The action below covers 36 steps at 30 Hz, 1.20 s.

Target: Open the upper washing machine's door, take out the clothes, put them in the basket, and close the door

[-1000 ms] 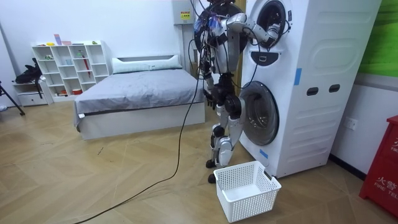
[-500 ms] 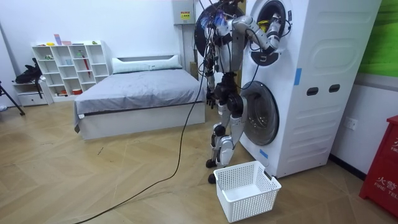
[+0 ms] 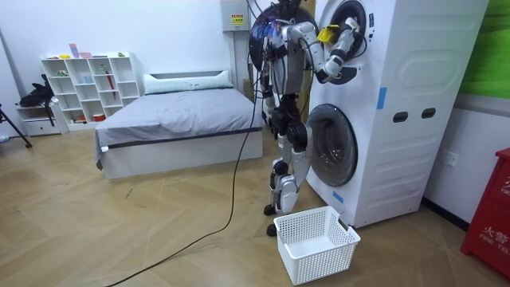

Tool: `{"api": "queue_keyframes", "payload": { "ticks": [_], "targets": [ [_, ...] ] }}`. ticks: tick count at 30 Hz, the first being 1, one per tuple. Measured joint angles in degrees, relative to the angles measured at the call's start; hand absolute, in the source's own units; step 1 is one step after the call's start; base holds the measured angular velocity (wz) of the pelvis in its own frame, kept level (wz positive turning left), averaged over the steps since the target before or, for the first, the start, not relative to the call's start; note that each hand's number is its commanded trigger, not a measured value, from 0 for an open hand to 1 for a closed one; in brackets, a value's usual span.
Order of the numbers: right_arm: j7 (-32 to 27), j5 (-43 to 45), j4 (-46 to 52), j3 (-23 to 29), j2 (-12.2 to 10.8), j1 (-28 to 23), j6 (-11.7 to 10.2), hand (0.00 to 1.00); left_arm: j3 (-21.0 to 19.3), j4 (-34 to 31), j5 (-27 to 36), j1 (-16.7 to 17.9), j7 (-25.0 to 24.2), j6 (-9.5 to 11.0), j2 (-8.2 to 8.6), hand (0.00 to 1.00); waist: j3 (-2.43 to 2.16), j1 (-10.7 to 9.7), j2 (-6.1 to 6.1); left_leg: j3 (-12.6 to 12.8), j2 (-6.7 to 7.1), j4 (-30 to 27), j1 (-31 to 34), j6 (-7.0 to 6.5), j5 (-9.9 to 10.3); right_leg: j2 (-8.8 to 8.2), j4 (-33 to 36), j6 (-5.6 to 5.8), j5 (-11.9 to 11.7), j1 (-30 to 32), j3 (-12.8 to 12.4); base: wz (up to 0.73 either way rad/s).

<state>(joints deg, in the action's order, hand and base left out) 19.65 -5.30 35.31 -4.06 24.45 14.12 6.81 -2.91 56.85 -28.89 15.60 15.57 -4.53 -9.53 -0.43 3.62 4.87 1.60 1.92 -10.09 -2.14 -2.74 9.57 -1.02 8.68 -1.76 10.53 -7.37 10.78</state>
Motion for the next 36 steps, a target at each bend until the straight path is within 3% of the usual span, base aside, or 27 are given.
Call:
{"api": "queue_keyframes", "payload": {
  "ticks": [2,7,10,18,20,23,25,29,32,34,36],
  "targets": [
    [0.15,-0.02,0.36,1.36,0.01,-1.38,-0.03,1.00,-0.53,0.11,-0.01,0.62,-0.01,0.01,-0.05,0.00,-0.19,-0.27,0.30,0.01,-0.01,-0.43,0.01,0.08,0.05,0.07,-0.05,-0.08,0.04,-0.11,-1.08,-0.06],
    [1.20,-4.70,1.66,5.62,0.64,-4.71,-2.01,1.00,-2.82,0.62,-0.09,0.49,0.09,2.23,-0.41,0.00,0.05,-1.08,1.23,0.03,-0.03,-1.30,-0.42,0.10,0.05,0.07,-0.15,-0.28,0.21,-0.06,-1.49,-0.01],
    [1.86,-7.12,3.27,9.53,0.73,-6.58,-3.07,1.00,-4.16,1.84,-0.08,0.97,0.08,2.72,-0.42,0.00,-0.07,-2.27,2.03,0.16,-0.04,-1.54,-0.42,0.12,0.06,0.16,-0.06,-0.30,0.22,-0.14,-1.56,0.00],
    [1.39,-17.40,3.97,19.71,1.18,-11.60,-4.99,1.00,-5.62,1.74,-0.89,1.49,0.04,3.81,-0.22,0.00,0.01,-5.77,1.76,1.78,-0.32,-1.48,-0.46,0.02,0.75,0.51,-0.05,-0.30,0.20,0.42,-2.97,-0.10],
    [0.73,-19.59,3.96,23.33,1.45,-12.55,-5.01,1.00,-6.67,1.78,-1.22,1.78,0.07,4.09,-0.09,0.00,0.02,-6.41,1.24,3.00,-0.48,-1.42,-0.89,0.05,1.15,0.68,0.00,-0.29,0.19,0.46,-4.13,-0.31],
    [-0.97,-22.66,3.95,26.25,1.67,-13.06,-6.85,1.00,-7.81,1.79,-1.17,1.83,0.66,4.49,-0.22,0.00,-0.07,-7.81,0.33,5.12,-1.21,-1.21,-1.77,0.18,1.80,1.15,0.10,-0.35,0.15,0.44,-6.15,-0.38],
    [-1.39,-23.32,3.38,27.65,1.69,-13.17,-8.08,1.00,-8.15,2.62,-1.21,1.02,1.63,4.94,-0.27,0.00,-0.09,-9.78,-0.02,6.81,-1.58,-0.44,-2.86,0.27,1.89,1.40,0.30,-0.43,0.10,0.44,-7.55,-0.33],
    [-1.64,-23.65,2.92,32.27,1.72,-15.72,-8.23,1.00,-8.37,3.03,-1.98,-0.15,1.75,5.11,-0.40,0.00,0.13,-11.46,-0.30,9.46,-2.28,0.35,-4.14,0.56,2.25,1.64,1.20,-0.52,0.05,0.81,-9.45,-0.42],
    [-2.41,-23.40,1.18,32.70,1.72,-16.93,-8.72,1.00,-7.93,2.95,-2.17,-1.61,1.74,5.05,-0.50,0.00,0.37,-12.53,-0.75,13.16,-3.27,0.47,-4.63,0.99,2.82,2.54,1.28,-0.94,-0.38,1.92,-12.54,-0.63],
    [-2.54,-22.37,-0.17,32.51,1.70,-20.30,-8.67,1.00,-7.55,4.55,-1.89,-2.25,1.75,3.55,-0.20,0.00,0.66,-12.44,-1.42,16.27,-4.24,0.46,-5.22,1.48,3.46,3.60,1.45,-1.23,-0.95,2.72,-15.49,-0.69],
    [-2.42,-22.35,-1.95,32.10,1.48,-23.34,-7.80,1.00,-6.27,5.06,-1.97,-2.26,1.65,2.86,-0.31,0.00,0.64,-12.52,-1.74,18.41,-4.87,0.40,-5.33,1.80,3.80,4.15,2.33,-1.38,-1.04,3.95,-16.06,-0.69]
  ]
}}
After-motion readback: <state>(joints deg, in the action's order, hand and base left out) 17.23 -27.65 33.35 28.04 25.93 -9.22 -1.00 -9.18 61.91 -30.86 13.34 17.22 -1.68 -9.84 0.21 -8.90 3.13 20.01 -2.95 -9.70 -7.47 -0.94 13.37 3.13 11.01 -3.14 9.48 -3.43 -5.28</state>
